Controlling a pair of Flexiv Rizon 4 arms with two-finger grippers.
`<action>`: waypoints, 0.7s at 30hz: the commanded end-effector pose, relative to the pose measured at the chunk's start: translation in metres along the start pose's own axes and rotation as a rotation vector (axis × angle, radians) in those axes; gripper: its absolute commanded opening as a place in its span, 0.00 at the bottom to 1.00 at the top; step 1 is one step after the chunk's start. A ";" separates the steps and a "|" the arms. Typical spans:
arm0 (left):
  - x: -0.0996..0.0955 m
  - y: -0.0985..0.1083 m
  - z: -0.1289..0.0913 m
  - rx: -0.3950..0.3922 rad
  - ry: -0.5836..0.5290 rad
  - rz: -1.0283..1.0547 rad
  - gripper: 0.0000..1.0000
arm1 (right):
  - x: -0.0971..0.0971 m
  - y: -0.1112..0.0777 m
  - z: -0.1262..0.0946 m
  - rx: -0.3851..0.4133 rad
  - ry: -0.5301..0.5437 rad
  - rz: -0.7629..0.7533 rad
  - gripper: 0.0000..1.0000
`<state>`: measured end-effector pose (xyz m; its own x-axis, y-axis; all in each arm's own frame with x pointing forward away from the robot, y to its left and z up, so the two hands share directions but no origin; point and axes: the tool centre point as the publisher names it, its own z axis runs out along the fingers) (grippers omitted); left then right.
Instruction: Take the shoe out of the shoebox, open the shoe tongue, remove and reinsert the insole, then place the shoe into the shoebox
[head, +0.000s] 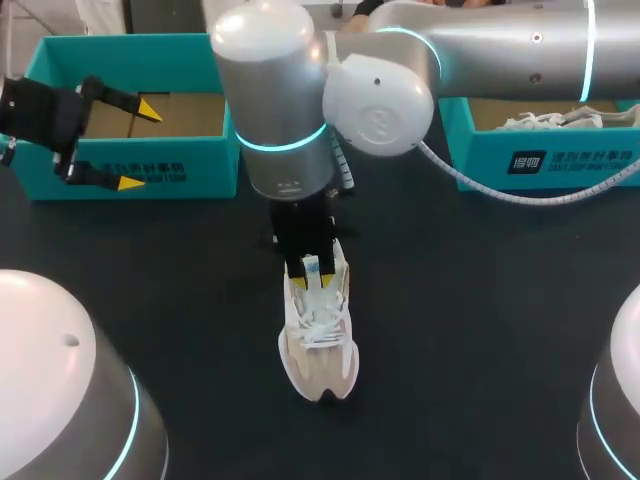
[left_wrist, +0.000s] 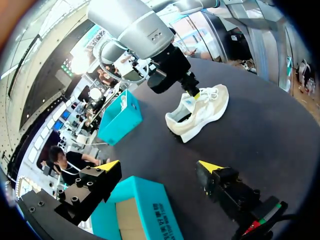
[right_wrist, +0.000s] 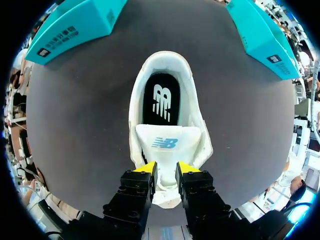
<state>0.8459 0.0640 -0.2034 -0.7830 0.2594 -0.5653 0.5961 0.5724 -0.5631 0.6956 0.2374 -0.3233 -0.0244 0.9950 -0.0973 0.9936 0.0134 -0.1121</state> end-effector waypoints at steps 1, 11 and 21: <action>0.000 -0.001 -0.001 -0.003 0.003 0.000 1.00 | -0.006 0.010 0.011 0.017 0.022 -0.011 0.27; 0.000 -0.001 -0.001 -0.003 0.003 0.000 1.00 | -0.015 0.007 -0.006 -0.008 0.005 -0.020 0.31; 0.000 -0.001 -0.001 -0.003 0.003 0.000 1.00 | -0.013 0.019 0.025 0.015 0.045 -0.072 0.31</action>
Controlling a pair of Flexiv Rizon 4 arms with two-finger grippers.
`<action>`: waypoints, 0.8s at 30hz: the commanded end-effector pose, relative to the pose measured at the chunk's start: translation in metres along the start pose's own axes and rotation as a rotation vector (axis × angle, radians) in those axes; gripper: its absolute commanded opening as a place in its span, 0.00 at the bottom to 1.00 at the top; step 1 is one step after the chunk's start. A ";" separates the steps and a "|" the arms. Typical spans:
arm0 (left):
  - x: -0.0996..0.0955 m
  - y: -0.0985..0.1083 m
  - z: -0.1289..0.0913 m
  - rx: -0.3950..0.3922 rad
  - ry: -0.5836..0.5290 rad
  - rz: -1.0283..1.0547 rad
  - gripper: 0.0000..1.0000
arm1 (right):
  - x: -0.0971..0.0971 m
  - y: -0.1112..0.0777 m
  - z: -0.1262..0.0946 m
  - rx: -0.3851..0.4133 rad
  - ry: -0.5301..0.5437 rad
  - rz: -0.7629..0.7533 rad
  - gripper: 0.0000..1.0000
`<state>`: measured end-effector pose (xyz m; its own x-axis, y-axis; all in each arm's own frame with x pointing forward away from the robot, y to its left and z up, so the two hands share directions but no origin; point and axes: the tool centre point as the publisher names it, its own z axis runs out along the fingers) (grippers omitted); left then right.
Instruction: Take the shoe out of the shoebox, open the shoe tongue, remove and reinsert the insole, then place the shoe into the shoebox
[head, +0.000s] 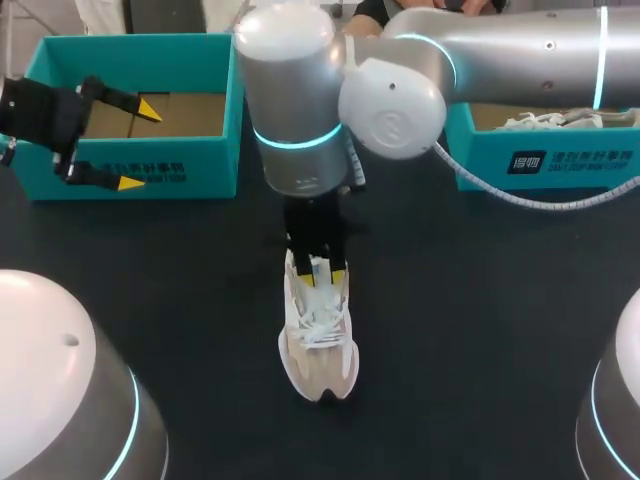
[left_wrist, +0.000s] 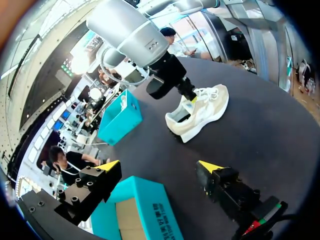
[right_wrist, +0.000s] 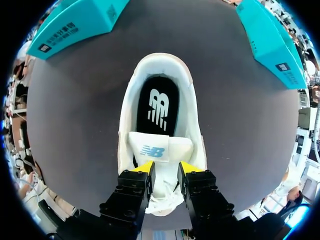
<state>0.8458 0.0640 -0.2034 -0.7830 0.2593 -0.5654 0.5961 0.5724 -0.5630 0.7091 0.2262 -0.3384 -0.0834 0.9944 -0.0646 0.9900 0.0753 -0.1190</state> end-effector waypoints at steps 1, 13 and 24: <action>0.000 -0.001 -0.001 -0.003 0.003 0.000 1.00 | -0.005 0.004 0.006 0.008 0.012 -0.014 0.32; 0.000 -0.001 -0.001 -0.003 0.003 0.000 1.00 | -0.001 0.010 -0.070 -0.161 -0.172 -0.779 0.73; 0.000 -0.001 -0.001 -0.003 0.003 0.000 1.00 | -0.001 0.010 -0.070 -0.161 -0.172 -0.779 1.00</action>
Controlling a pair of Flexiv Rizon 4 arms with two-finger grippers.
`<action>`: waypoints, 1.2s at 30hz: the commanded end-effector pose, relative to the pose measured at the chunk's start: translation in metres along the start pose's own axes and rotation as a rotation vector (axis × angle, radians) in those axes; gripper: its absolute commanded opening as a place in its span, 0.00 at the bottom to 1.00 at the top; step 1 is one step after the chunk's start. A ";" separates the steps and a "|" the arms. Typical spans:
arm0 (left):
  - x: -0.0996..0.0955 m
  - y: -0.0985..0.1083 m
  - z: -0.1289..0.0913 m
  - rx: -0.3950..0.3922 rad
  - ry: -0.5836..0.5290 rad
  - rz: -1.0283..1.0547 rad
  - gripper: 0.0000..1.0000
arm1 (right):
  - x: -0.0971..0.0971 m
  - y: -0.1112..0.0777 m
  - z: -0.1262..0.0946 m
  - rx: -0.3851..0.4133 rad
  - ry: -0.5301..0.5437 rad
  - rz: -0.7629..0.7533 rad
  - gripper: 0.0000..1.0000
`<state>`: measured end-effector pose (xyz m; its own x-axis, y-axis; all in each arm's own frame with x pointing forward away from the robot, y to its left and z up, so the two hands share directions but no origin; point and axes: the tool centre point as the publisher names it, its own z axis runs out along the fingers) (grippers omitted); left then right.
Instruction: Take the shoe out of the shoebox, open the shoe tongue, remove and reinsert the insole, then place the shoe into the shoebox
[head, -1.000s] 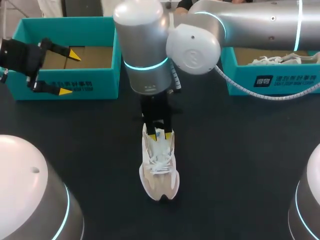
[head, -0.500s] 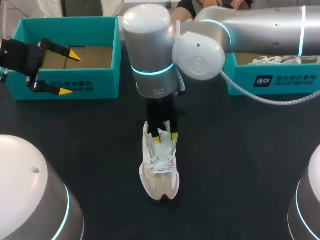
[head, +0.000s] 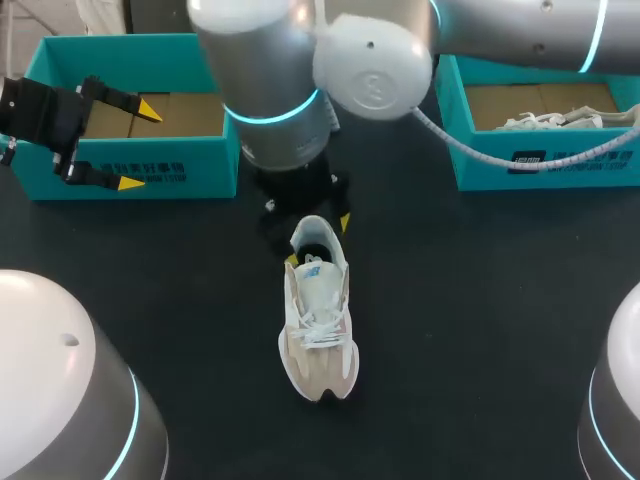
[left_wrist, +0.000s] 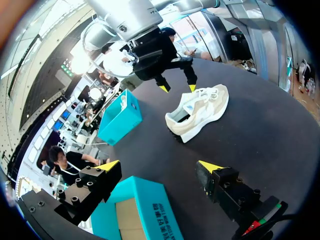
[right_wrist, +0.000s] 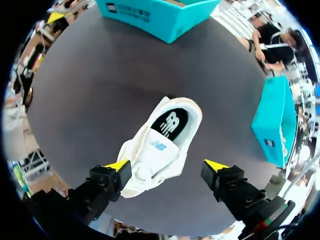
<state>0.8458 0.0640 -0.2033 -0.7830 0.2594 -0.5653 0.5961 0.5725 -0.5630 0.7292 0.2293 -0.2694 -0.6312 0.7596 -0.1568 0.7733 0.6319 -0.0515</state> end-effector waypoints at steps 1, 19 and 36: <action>0.000 -0.001 -0.001 -0.002 0.003 0.000 1.00 | 0.002 -0.001 0.001 -0.033 -0.028 -0.182 1.00; 0.000 -0.001 -0.001 -0.002 0.003 0.000 1.00 | -0.048 0.065 -0.013 -0.071 -0.130 -0.598 1.00; 0.000 -0.001 -0.001 -0.002 0.003 0.000 1.00 | -0.061 0.084 0.041 -0.125 -0.085 -0.646 1.00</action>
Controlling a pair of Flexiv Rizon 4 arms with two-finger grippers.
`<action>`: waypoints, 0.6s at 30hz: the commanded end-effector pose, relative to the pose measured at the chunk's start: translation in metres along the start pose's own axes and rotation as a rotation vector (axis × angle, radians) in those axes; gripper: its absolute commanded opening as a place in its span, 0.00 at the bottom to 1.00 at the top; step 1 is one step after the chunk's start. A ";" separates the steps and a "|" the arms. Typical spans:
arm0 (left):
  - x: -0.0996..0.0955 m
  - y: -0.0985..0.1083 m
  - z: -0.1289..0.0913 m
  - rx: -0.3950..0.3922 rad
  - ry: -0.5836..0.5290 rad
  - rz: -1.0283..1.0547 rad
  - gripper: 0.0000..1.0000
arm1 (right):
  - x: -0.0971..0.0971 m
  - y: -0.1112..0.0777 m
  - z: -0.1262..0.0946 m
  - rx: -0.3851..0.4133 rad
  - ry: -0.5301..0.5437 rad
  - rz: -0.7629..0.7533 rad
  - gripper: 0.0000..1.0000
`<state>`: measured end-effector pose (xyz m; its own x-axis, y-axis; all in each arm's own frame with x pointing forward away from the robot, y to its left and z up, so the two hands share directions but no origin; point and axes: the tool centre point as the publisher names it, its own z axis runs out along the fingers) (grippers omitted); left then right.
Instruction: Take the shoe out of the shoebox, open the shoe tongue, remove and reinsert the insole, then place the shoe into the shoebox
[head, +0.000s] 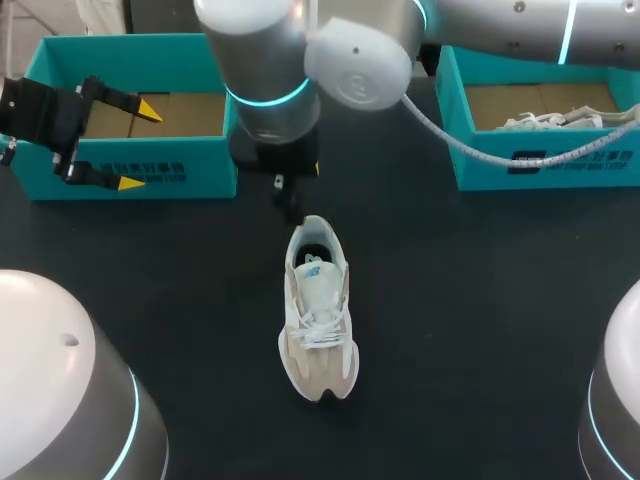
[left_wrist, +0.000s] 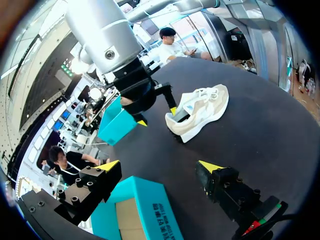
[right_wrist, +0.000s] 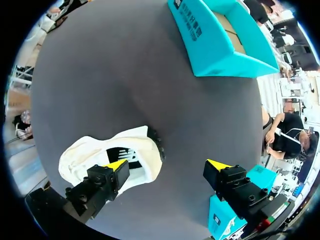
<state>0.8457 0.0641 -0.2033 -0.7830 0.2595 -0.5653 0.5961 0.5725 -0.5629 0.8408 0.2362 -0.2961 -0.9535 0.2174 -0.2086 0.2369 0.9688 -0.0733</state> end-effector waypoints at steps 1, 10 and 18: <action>0.000 -0.001 0.000 -0.002 0.003 0.000 1.00 | 0.008 -0.007 0.010 -0.029 -0.002 -0.025 1.00; 0.000 -0.001 0.000 -0.002 0.003 0.000 1.00 | 0.016 -0.005 0.043 -0.006 0.063 -0.175 1.00; 0.000 -0.001 0.000 -0.002 0.003 0.000 1.00 | 0.011 -0.002 0.076 -0.013 0.108 -0.224 1.00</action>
<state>0.8457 0.0641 -0.2033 -0.7830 0.2594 -0.5653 0.5961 0.5726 -0.5629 0.8388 0.2266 -0.3568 -0.9941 0.0057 -0.1083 0.0164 0.9950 -0.0983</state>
